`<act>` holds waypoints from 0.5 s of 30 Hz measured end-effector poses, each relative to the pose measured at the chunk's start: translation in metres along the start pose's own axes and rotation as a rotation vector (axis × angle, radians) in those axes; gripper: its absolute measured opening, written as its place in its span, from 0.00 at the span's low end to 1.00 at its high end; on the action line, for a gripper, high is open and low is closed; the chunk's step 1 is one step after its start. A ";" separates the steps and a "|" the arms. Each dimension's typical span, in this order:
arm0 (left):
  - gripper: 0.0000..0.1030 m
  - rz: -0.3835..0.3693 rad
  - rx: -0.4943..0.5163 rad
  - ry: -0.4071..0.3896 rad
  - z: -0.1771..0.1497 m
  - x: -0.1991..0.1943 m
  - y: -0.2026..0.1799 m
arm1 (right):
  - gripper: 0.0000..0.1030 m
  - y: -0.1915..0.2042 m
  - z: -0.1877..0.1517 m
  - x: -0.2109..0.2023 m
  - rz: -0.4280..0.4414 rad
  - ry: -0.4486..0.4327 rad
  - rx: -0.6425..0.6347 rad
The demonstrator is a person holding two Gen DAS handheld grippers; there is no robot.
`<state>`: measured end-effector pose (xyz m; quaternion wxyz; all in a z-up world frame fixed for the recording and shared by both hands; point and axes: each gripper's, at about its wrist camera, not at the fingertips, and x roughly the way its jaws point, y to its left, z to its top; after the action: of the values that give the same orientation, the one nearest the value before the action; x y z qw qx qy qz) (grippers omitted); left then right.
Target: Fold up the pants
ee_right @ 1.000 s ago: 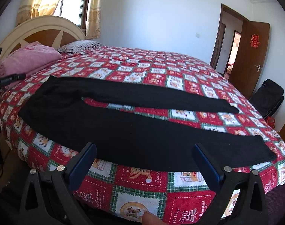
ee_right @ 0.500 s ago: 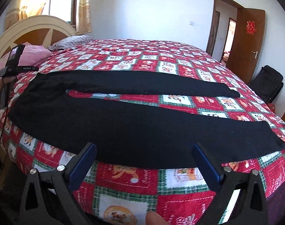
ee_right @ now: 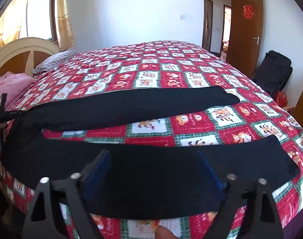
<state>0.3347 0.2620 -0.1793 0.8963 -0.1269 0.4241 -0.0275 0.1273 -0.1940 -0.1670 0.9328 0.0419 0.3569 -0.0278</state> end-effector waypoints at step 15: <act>0.37 0.040 0.061 0.012 0.003 0.006 -0.009 | 0.72 -0.159 0.103 0.092 -0.128 0.154 0.219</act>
<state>0.3418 0.2530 -0.1795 0.8975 -0.0910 0.4309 -0.0232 0.2511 -0.3645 -0.1620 0.8888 0.1226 0.4242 -0.1229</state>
